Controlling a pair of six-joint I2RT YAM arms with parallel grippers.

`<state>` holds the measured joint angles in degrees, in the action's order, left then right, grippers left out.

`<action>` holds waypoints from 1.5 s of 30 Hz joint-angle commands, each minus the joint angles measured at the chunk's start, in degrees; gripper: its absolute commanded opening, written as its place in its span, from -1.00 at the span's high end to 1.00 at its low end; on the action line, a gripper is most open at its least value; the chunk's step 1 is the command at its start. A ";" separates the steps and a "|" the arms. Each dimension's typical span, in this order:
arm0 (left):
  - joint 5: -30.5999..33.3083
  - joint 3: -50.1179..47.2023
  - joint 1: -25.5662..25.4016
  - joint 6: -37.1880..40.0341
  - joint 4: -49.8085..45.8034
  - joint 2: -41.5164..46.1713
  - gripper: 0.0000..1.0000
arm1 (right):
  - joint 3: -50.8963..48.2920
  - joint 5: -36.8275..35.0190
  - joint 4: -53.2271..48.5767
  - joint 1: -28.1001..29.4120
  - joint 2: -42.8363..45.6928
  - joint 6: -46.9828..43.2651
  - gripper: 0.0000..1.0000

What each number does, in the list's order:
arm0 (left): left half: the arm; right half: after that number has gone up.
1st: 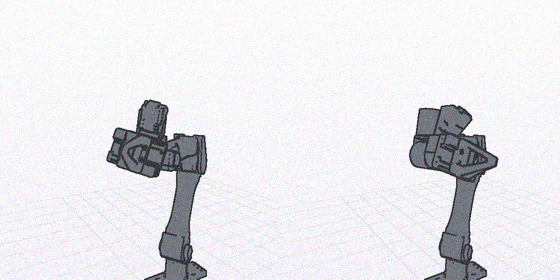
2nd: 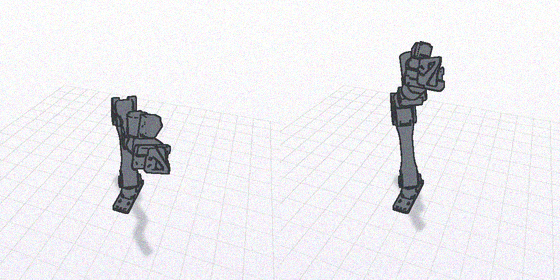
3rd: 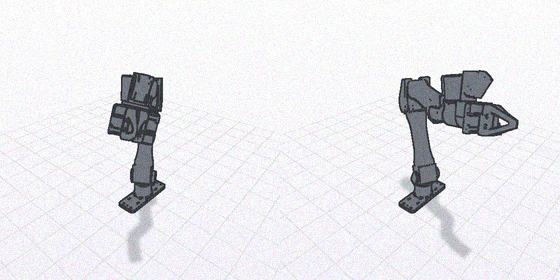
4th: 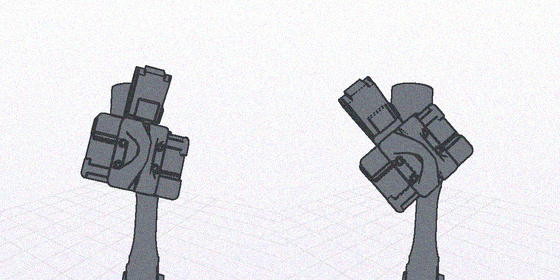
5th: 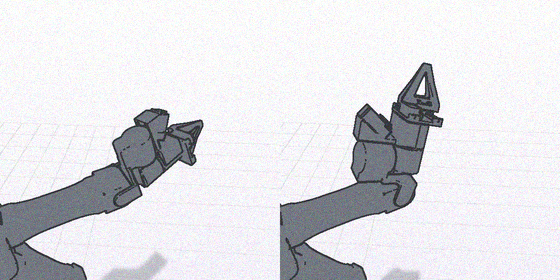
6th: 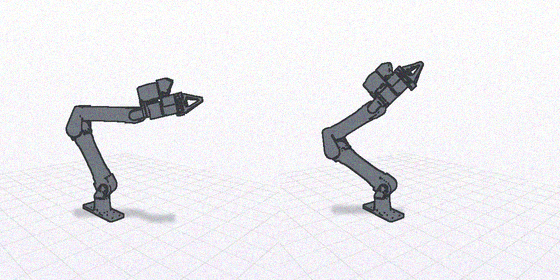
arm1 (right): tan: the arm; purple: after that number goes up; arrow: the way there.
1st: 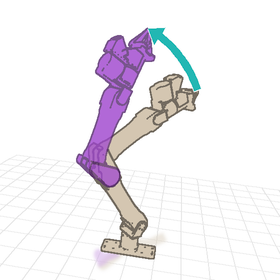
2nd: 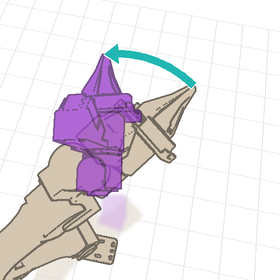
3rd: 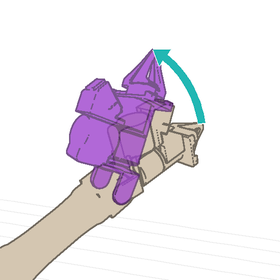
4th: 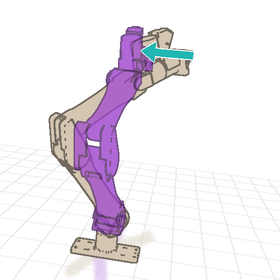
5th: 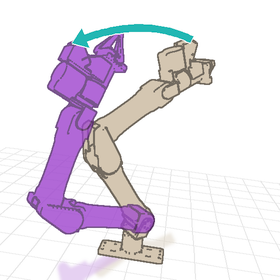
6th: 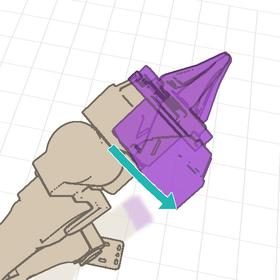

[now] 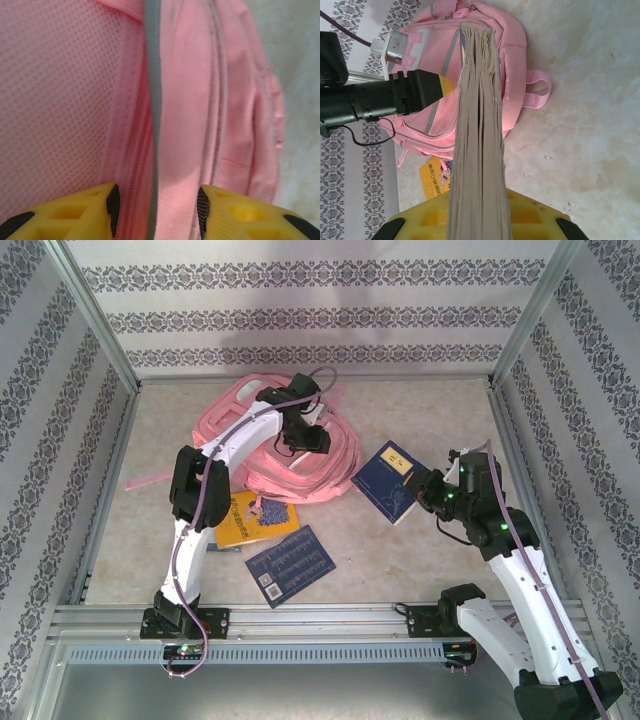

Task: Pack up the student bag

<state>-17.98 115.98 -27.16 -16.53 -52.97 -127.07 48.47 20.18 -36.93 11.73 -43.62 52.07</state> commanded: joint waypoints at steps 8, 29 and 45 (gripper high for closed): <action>3.09 7.14 -1.41 0.49 -3.20 -2.98 1.00 | -0.45 -1.88 0.06 0.75 2.66 -1.88 1.00; -0.20 6.70 6.17 -3.49 -3.48 19.03 1.00 | 0.72 4.42 28.96 2.21 -18.42 5.62 1.00; -3.21 5.67 1.95 -5.79 -9.75 23.05 -0.33 | 16.32 13.49 51.29 12.38 -36.99 26.22 1.00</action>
<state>-20.78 118.89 -22.61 -22.57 -59.00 -106.78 61.08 31.16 6.13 22.85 -82.00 75.61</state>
